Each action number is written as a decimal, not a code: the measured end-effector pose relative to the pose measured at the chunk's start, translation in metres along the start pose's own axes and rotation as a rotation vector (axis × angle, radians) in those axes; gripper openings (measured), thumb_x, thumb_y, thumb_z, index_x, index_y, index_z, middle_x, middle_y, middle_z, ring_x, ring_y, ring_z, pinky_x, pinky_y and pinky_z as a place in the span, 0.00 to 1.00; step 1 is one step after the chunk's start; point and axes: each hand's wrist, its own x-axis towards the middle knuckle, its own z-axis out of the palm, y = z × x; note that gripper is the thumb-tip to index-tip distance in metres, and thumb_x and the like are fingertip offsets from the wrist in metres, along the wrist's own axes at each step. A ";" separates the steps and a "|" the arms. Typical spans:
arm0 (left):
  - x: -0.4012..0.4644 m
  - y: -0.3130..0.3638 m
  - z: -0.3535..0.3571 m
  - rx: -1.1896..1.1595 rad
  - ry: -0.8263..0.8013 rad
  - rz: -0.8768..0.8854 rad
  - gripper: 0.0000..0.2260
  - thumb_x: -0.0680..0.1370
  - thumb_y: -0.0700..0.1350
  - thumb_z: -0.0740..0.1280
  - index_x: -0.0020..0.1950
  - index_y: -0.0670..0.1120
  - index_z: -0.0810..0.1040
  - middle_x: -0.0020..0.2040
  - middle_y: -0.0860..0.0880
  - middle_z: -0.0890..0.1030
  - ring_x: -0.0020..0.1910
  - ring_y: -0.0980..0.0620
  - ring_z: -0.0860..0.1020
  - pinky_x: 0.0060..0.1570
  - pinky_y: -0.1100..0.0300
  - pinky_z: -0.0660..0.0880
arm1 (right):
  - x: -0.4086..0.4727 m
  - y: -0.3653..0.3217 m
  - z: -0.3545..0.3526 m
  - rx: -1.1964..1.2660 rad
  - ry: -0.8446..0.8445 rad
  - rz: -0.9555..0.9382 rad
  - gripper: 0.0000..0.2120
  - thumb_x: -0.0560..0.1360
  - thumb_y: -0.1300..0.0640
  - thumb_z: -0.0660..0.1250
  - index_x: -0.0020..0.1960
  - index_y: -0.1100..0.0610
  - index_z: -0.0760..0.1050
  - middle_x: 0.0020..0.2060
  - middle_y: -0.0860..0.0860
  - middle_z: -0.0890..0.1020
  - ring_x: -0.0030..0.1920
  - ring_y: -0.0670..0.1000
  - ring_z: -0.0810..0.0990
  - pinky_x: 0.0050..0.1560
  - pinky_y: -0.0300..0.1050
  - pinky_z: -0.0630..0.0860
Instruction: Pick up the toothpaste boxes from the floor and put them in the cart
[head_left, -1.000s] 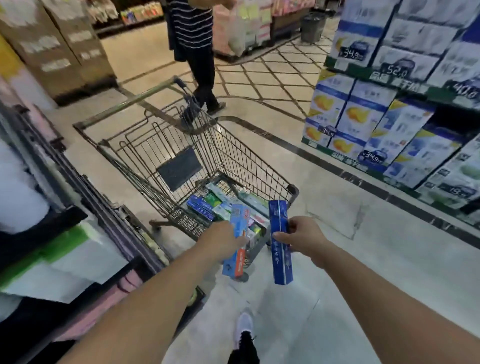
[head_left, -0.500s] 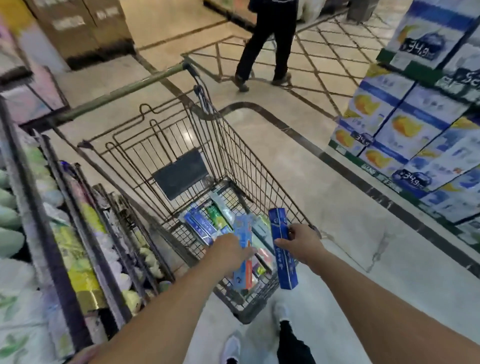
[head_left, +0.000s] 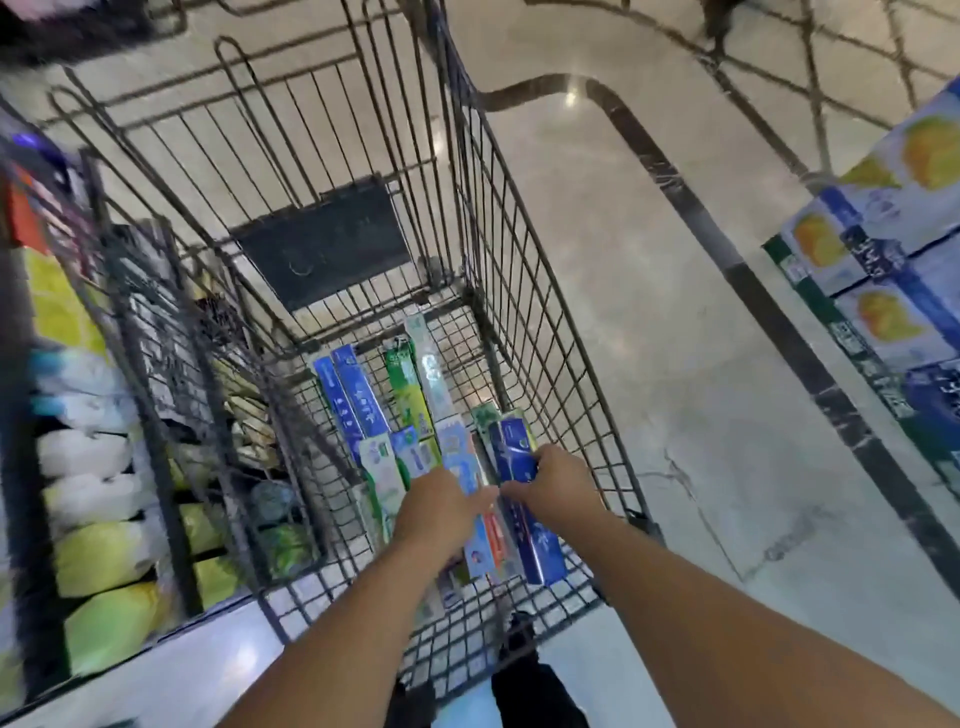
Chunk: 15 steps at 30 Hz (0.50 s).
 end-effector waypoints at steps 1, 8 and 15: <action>0.007 0.002 0.005 -0.008 0.013 -0.027 0.24 0.78 0.62 0.64 0.34 0.45 0.63 0.31 0.48 0.66 0.26 0.51 0.65 0.26 0.58 0.59 | 0.008 0.003 0.005 -0.001 -0.005 -0.003 0.17 0.70 0.48 0.75 0.48 0.57 0.71 0.39 0.51 0.76 0.35 0.49 0.73 0.29 0.42 0.64; 0.027 -0.005 0.024 0.007 0.059 -0.088 0.26 0.78 0.61 0.65 0.31 0.45 0.60 0.27 0.48 0.62 0.23 0.52 0.60 0.24 0.59 0.56 | 0.035 0.007 0.032 -0.030 -0.051 -0.013 0.19 0.71 0.48 0.75 0.51 0.59 0.72 0.43 0.54 0.78 0.40 0.53 0.78 0.34 0.45 0.73; 0.024 0.001 0.021 0.063 0.015 -0.083 0.21 0.78 0.56 0.68 0.35 0.45 0.64 0.31 0.48 0.67 0.26 0.52 0.66 0.24 0.58 0.60 | 0.036 0.003 0.032 -0.076 -0.099 -0.041 0.17 0.73 0.51 0.74 0.56 0.60 0.76 0.48 0.55 0.81 0.43 0.52 0.78 0.40 0.43 0.73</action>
